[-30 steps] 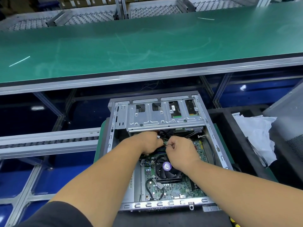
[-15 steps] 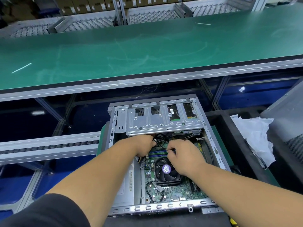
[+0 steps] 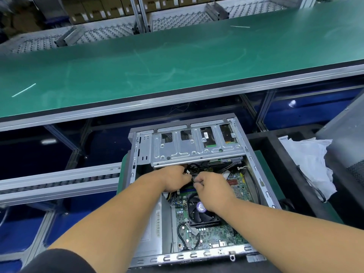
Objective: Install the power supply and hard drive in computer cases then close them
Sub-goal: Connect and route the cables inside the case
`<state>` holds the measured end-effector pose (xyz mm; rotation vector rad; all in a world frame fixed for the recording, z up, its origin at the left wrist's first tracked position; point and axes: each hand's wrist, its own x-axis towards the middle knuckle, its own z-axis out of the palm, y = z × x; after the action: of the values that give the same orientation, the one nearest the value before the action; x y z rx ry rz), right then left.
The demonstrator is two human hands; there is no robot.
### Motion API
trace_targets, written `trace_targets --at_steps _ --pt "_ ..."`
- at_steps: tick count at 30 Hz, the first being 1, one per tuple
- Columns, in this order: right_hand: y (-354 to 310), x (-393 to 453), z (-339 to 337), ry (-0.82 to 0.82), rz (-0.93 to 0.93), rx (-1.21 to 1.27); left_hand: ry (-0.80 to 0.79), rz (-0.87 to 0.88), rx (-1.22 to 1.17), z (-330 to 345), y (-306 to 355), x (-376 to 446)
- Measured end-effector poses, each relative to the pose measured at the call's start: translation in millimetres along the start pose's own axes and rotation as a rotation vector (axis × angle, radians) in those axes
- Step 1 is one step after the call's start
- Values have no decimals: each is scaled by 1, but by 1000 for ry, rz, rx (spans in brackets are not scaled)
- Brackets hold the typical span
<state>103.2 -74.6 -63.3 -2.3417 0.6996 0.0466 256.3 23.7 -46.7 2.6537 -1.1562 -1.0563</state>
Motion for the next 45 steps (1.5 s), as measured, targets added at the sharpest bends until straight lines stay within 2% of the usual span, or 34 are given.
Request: trace_targets --at_steps 9,20,22,27,30,31,34,36,38,41,43,45 --pt "-1 10 1 -54 68 127 -35 49 154 -3 7 0" --pt "-13 -24 -29 -91 14 46 -32 -4 157 -7 3 0" --pt "-9 -47 -41 -68 18 26 -86 -36 155 -7 4 -5" --pt "18 -118 -89 81 7 264 -140 -27 149 -27 6 -39" --pt "36 -156 -108 268 -22 278 -33 -21 33 -30 5 -72" --pt "42 -165 -111 342 -20 287 57 -23 -36 -25 8 -83" --pt "64 -184 -109 486 47 339 462 -28 -260 -1 27 -109" --pt "81 -190 -104 520 122 378 602 20 -408 22 46 -120" --pt "98 -197 -99 526 190 451 635 68 -517 43 65 -131" --pt "125 -208 -89 503 325 486 689 58 -536 65 85 -145" --pt "143 -220 -74 378 363 402 716 36 -534 78 91 -154" --pt "155 -233 -53 184 281 282 726 58 -511 92 94 -162"
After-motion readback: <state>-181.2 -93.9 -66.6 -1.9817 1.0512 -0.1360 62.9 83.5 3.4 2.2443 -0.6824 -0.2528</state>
